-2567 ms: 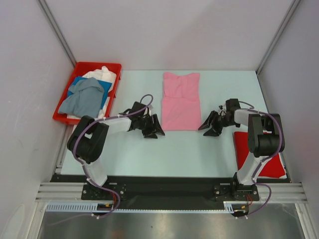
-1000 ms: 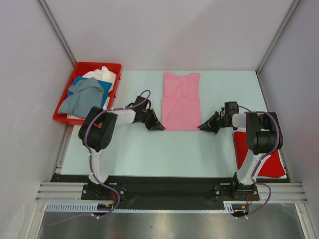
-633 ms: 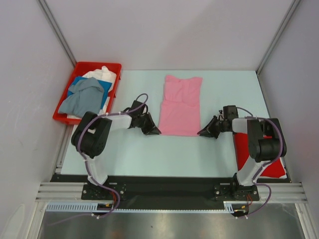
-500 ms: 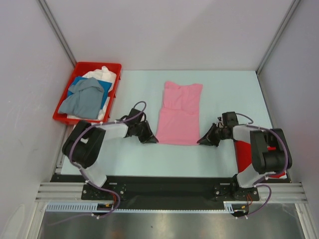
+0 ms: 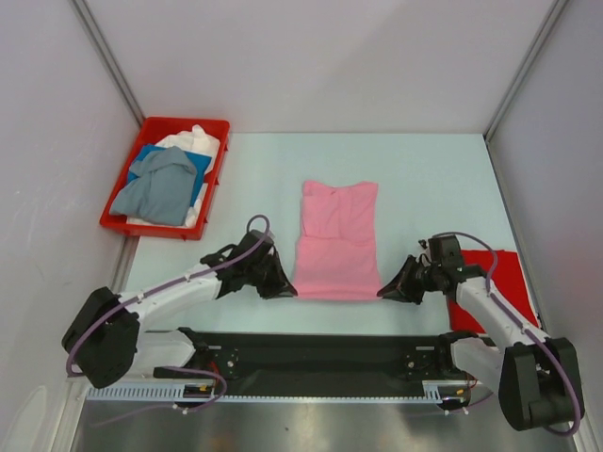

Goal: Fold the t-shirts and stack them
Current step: Fold the tshirt

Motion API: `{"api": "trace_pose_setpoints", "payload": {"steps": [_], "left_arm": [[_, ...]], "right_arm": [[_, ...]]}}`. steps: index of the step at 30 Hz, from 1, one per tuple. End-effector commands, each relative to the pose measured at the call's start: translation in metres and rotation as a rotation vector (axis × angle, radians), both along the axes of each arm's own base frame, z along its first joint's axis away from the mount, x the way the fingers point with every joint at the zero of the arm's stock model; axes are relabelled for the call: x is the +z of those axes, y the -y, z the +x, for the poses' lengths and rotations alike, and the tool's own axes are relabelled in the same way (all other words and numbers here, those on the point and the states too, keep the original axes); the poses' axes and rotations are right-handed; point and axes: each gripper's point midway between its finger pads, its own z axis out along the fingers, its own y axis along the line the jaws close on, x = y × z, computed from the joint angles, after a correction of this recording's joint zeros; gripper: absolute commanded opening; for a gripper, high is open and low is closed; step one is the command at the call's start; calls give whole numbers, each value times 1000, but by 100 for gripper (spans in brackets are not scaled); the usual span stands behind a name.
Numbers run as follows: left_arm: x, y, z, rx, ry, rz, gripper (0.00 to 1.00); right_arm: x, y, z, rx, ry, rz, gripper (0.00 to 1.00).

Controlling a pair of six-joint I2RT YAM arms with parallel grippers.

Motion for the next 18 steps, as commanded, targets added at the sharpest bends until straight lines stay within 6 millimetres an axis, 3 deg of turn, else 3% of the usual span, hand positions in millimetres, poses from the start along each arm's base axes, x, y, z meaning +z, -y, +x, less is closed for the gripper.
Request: {"api": "trace_pose_setpoints", "payload": {"steps": [1, 2, 3, 5, 6, 8, 9, 10, 12, 13, 14, 15, 16, 17, 18], "left_arm": [[18, -10, 34, 46, 50, 78, 0], [19, -12, 46, 65, 44, 75, 0], [16, -10, 55, 46, 42, 81, 0], [28, -6, 88, 56, 77, 76, 0], [31, 0, 109, 31, 93, 87, 0], [35, -2, 134, 36, 106, 98, 0], [53, 5, 157, 23, 163, 81, 0], [43, 5, 169, 20, 141, 99, 0], [49, 4, 195, 19, 159, 98, 0], [70, 10, 215, 19, 202, 71, 0], [58, 9, 229, 23, 175, 78, 0], [77, 15, 247, 19, 222, 51, 0], [78, 16, 256, 16, 219, 37, 0], [69, 18, 265, 16, 202, 40, 0], [80, 22, 278, 11, 234, 20, 0]], "right_arm": [[8, 6, 23, -5, 22, -64, 0], [20, 4, 40, -3, 57, -54, 0], [21, 2, 47, 11, 51, -47, 0], [18, 0, 70, 8, 36, -46, 0], [32, -3, 94, 5, 95, -34, 0], [24, -3, 116, 1, 67, -46, 0], [42, -6, 140, 2, 122, -40, 0], [43, -7, 151, 2, 124, -37, 0], [36, -9, 174, -1, 103, -36, 0], [52, -11, 195, 2, 148, -31, 0], [40, -11, 205, 2, 117, -34, 0], [40, -11, 212, 3, 106, -34, 0], [55, -12, 231, 4, 153, -27, 0], [44, -12, 239, 4, 126, -26, 0], [47, -11, 248, -2, 129, -22, 0]]}}
